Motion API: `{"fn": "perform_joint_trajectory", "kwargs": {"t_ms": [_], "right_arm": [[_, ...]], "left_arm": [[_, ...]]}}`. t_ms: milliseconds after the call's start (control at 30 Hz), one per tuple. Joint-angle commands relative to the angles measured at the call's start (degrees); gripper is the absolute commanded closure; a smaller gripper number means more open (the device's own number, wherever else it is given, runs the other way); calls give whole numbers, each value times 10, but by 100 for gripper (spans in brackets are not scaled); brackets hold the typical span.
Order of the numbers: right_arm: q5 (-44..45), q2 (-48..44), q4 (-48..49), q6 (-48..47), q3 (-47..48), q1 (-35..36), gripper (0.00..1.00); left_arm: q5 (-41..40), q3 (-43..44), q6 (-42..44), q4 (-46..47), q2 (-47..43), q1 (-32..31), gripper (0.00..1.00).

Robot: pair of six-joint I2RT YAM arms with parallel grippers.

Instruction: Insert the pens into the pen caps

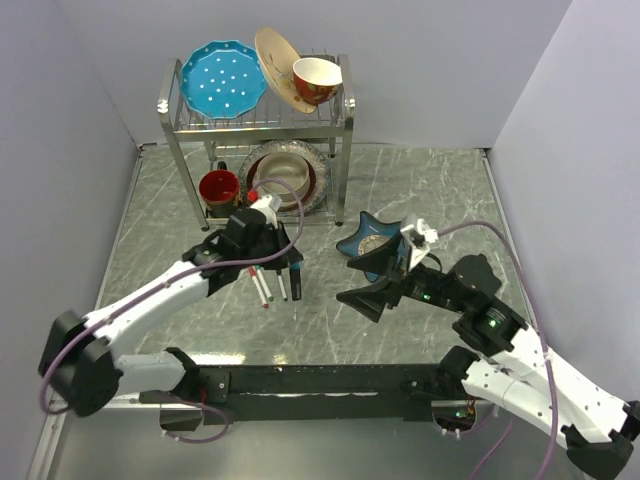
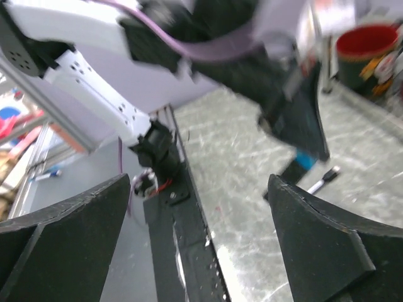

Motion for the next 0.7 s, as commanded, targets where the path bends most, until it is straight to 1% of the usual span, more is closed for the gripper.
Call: {"fn": "perform_joint_trajectory", "kwargs": {"t_ms": [0, 133, 200, 267, 333, 367, 500, 600, 633, 667], "right_arm": [[58, -18, -50, -28, 16, 2, 1], [67, -25, -61, -35, 17, 2, 0], [67, -27, -55, -35, 11, 2, 0], [74, -26, -57, -37, 8, 2, 0], [80, -24, -60, -40, 8, 2, 0], [81, -23, -61, -39, 7, 2, 0], [81, -22, -62, -39, 6, 2, 0], [83, -22, -67, -39, 7, 2, 0], [85, -22, -70, -40, 8, 2, 0], [87, -22, -72, -39, 9, 2, 0]], "left_arm": [[27, -28, -31, 110, 65, 15, 99], [42, -17, -41, 134, 144, 26, 99], [52, -14, -55, 153, 165, 28, 98], [53, -11, -68, 172, 191, 29, 95], [44, -2, -69, 171, 218, 29, 90], [28, 3, -70, 161, 226, 29, 89], [9, 19, -72, 152, 267, 35, 87], [-6, 19, -77, 152, 276, 38, 82], [-10, 19, -78, 152, 279, 38, 77], [-12, 20, -78, 152, 279, 39, 75]]}}
